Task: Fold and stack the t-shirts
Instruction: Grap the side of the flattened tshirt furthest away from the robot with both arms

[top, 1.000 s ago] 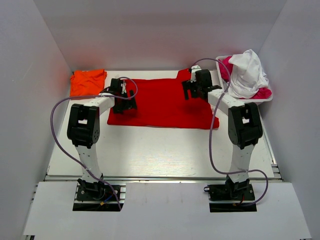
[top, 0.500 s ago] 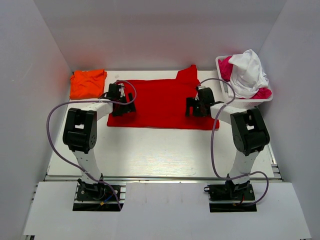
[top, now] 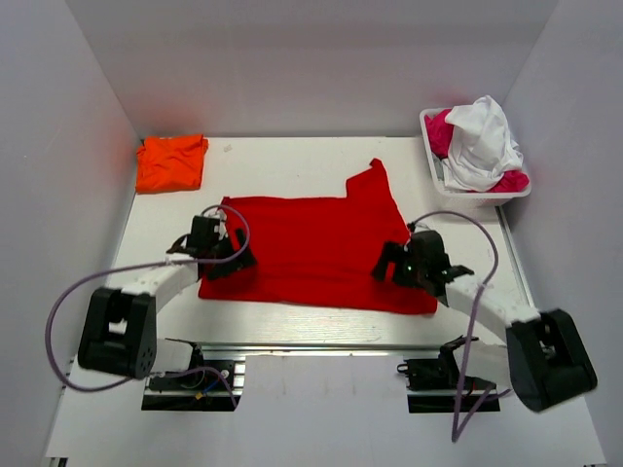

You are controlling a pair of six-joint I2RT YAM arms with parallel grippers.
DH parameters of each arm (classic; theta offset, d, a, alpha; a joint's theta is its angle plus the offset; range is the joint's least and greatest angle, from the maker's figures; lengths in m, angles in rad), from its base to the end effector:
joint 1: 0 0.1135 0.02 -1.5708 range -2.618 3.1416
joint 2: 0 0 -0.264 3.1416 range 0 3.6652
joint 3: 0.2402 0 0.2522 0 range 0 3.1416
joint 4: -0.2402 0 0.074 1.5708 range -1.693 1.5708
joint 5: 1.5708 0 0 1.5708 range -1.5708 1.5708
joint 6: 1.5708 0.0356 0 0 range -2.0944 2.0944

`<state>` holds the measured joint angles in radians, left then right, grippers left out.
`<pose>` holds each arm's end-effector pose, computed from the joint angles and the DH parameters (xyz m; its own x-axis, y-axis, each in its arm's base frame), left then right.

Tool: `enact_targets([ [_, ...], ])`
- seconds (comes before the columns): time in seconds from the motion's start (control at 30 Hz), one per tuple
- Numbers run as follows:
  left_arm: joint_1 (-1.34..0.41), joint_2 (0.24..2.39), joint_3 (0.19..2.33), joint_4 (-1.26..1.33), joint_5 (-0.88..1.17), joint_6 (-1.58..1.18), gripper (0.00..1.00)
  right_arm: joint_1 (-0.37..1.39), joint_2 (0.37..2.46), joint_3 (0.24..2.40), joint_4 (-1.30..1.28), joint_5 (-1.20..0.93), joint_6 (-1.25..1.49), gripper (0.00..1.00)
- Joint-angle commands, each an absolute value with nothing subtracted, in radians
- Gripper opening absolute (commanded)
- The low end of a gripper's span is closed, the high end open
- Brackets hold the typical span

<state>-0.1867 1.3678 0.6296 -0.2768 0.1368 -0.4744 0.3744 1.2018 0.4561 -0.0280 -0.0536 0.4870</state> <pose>0.2408 -0.0504 0.1588 -0.8588 -0.2983 -0.4164 -0.1548 0.9261 -0.3441 0.2076 0.0836 0.1611 -0.7624 0.2025 -0.6146 -0.0499 0.9285 0.3678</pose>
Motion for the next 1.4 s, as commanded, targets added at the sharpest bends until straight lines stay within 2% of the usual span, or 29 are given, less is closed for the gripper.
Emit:
enact_targets([
  [0.0,-0.199,1.272,0.529,-0.48,0.186,-0.561,1.0,0.396,1.109,0.379,-0.25,-0.092,0.554,0.9],
  [0.17,-0.199,1.121,0.63,-0.584,0.077,-0.571,1.0,0.4,1.029,0.495,-0.362,0.027,0.503,0.9],
  [0.3,-0.19,1.138,0.823,-0.536,-0.02,-0.571,1.0,0.397,1.11,0.674,-0.333,0.057,0.417,0.9],
  [0.47,-0.17,1.391,1.152,-0.621,-0.155,-0.571,1.0,0.393,1.319,0.969,-0.29,0.129,0.327,0.9],
  [0.53,-0.16,1.57,1.265,-0.694,-0.192,-0.571,1.0,0.39,1.443,1.041,-0.275,0.159,0.299,0.9],
  [0.57,-0.16,1.625,1.36,-0.706,-0.205,-0.557,1.0,0.388,1.477,1.152,-0.269,0.181,0.293,0.9],
  [0.63,-0.146,1.772,1.437,-0.724,-0.206,-0.557,1.0,0.384,1.582,1.231,-0.259,0.219,0.249,0.9],
  [0.7,-0.135,1.85,1.521,-0.747,-0.206,-0.537,1.0,0.383,1.693,1.4,-0.284,0.244,0.226,0.9],
  [0.73,-0.135,1.911,1.557,-0.758,-0.206,-0.537,0.98,0.379,1.801,1.483,-0.288,0.253,0.2,0.9],
  [0.87,-0.114,1.977,1.578,-0.769,-0.224,-0.525,0.91,0.367,2.004,1.695,-0.314,0.284,0.149,0.9],
  [0.9,-0.114,1.986,1.578,-0.769,-0.235,-0.525,0.88,0.362,2.026,1.791,-0.336,0.282,0.147,0.9],
  [1.0,-0.114,1.987,1.549,-0.735,-0.255,-0.516,0.79,0.347,2.118,1.891,-0.357,0.282,0.124,0.9],
  [1.1,-0.114,1.977,1.537,-0.697,-0.255,-0.506,0.66,0.345,2.154,1.919,-0.368,0.272,0.132,0.9],
  [1.37,-0.104,2.013,1.528,-0.654,-0.209,-0.474,0.42,0.324,2.167,1.896,-0.367,0.252,0.149,0.9],
])
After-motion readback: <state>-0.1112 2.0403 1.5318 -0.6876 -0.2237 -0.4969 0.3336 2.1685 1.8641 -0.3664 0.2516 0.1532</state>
